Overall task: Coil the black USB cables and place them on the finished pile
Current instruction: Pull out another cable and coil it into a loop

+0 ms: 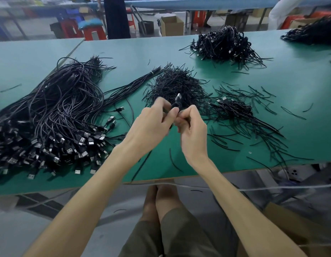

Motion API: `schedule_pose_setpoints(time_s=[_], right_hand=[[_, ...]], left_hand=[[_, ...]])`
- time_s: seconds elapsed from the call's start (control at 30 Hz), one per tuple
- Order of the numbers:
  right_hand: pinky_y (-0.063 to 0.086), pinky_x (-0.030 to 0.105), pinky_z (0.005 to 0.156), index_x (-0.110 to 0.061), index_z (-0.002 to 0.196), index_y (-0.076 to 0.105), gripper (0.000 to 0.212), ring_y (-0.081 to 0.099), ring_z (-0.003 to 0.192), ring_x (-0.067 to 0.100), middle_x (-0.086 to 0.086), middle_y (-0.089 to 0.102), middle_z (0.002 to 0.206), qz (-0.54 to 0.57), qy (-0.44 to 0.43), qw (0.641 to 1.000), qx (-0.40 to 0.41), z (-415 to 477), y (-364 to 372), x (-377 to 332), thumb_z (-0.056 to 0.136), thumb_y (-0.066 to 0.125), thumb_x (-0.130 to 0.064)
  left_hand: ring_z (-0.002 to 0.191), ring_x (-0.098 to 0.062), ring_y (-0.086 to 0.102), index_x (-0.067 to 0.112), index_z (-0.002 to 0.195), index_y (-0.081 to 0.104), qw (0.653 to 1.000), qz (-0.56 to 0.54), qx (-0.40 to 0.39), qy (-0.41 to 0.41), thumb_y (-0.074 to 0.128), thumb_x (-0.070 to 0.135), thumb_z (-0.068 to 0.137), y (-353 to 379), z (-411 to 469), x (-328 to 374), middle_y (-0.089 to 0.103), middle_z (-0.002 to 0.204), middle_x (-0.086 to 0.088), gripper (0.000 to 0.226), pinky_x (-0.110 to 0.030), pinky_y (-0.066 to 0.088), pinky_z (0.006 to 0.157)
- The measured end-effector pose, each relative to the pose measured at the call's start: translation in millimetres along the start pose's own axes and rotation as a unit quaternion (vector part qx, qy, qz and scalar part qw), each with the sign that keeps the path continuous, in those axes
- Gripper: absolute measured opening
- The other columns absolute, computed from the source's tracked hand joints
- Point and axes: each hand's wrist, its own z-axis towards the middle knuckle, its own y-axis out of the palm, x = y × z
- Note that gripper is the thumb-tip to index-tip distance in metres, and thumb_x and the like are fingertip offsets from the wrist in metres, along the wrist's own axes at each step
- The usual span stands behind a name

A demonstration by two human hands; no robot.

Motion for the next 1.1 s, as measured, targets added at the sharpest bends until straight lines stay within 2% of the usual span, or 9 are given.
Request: schedule_pose_setpoints(time_s=[0.1, 0.27, 0.53, 0.63, 0.7, 0.8, 0.97, 1.03, 1.1], right_hand=[[0.042, 0.026, 0.063, -0.014, 0.08, 0.048, 0.027, 0.048, 0.065, 0.006, -0.011, 0.056, 0.071, -0.008, 0.012, 1.0, 0.009, 1, -3, 4, 0.091, 0.046, 0.011], [0.044, 0.026, 0.065, -0.024, 0.078, 0.047, 0.04, 0.053, 0.065, 0.005, -0.015, 0.058, 0.07, -0.02, 0.043, 0.999, 0.006, 7, -10, 10, 0.092, 0.045, 0.014], [0.043, 0.028, 0.059, -0.013, 0.079, 0.047, 0.031, 0.048, 0.062, 0.011, -0.009, 0.055, 0.065, -0.012, 0.071, 0.997, -0.03, -1, -9, 9, 0.092, 0.048, 0.015], [0.041, 0.036, 0.059, -0.002, 0.081, 0.046, 0.02, 0.043, 0.062, 0.02, 0.009, 0.052, 0.067, 0.0, 0.068, 0.996, -0.056, -3, -9, 5, 0.094, 0.051, 0.012], [0.038, 0.035, 0.059, -0.001, 0.081, 0.045, 0.02, 0.039, 0.063, 0.02, 0.007, 0.049, 0.067, 0.016, 0.074, 0.995, -0.065, -5, -10, 4, 0.094, 0.051, 0.012], [0.038, 0.033, 0.059, -0.004, 0.079, 0.045, 0.024, 0.038, 0.063, 0.018, -0.004, 0.051, 0.066, 0.037, 0.089, 0.993, -0.072, -7, -11, 3, 0.095, 0.05, 0.013], [0.038, 0.028, 0.057, -0.008, 0.079, 0.045, 0.027, 0.039, 0.061, 0.014, -0.009, 0.053, 0.063, 0.015, 0.088, 0.992, -0.088, -9, -9, 3, 0.092, 0.048, 0.015], [0.038, 0.021, 0.055, -0.01, 0.078, 0.044, 0.029, 0.04, 0.058, 0.009, -0.013, 0.055, 0.061, -0.006, 0.09, 0.992, -0.092, -8, -8, 4, 0.092, 0.048, 0.015], [0.038, 0.016, 0.057, -0.013, 0.076, 0.04, 0.034, 0.042, 0.057, 0.003, -0.012, 0.055, 0.063, -0.013, 0.085, 0.991, -0.099, -8, -7, 4, 0.09, 0.044, 0.018]], left_hand=[[0.048, -0.013, 0.048, 0.025, 0.122, 0.051, 0.988, -0.154, -0.033, -0.007, 0.042, 0.027, 0.108, -6, 4, -2, 0.067, 0.057, 0.003, 0.016, -0.025, 0.039, 0.051], [0.064, -0.026, 0.053, 0.015, 0.146, 0.048, 0.961, -0.23, -0.146, 0.056, 0.04, -0.01, 0.104, -13, -1, -12, 0.065, 0.074, -0.004, 0.049, -0.036, 0.047, 0.063], [0.086, -0.009, 0.054, 0.024, 0.134, 0.061, 0.989, -0.089, -0.081, 0.082, 0.075, -0.001, 0.085, -5, 3, -25, 0.053, 0.103, 0.005, 0.057, -0.011, 0.041, 0.079], [0.112, -0.013, 0.055, 0.015, 0.129, 0.065, 0.988, -0.061, -0.06, 0.129, 0.067, -0.012, 0.085, -4, -1, -30, 0.049, 0.13, -0.002, 0.052, -0.016, 0.048, 0.087], [0.108, -0.011, 0.062, 0.016, 0.12, 0.065, 0.987, -0.061, -0.073, 0.129, 0.055, -0.016, 0.083, -3, -3, -27, 0.054, 0.132, -0.001, 0.05, -0.029, 0.055, 0.09], [0.084, -0.011, 0.068, 0.028, 0.109, 0.058, 0.99, -0.041, -0.084, 0.102, 0.045, -0.002, 0.085, -3, -6, -24, 0.059, 0.115, 0.01, 0.041, -0.048, 0.056, 0.085], [0.07, -0.021, 0.055, 0.03, 0.104, 0.045, 0.986, 0.109, -0.051, 0.118, 0.041, 0.036, 0.1, -2, -10, -28, 0.05, 0.102, 0.016, 0.009, -0.044, 0.05, 0.066], [0.071, -0.02, 0.05, 0.028, 0.099, 0.045, 0.984, 0.137, -0.052, 0.097, 0.033, 0.059, 0.098, -4, -8, -24, 0.052, 0.09, 0.015, 0.033, -0.038, 0.043, 0.063], [0.065, -0.019, 0.055, 0.026, 0.094, 0.048, 0.988, 0.13, -0.062, 0.063, 0.034, 0.06, 0.1, -5, -7, -22, 0.057, 0.076, 0.012, 0.038, -0.037, 0.043, 0.061]])
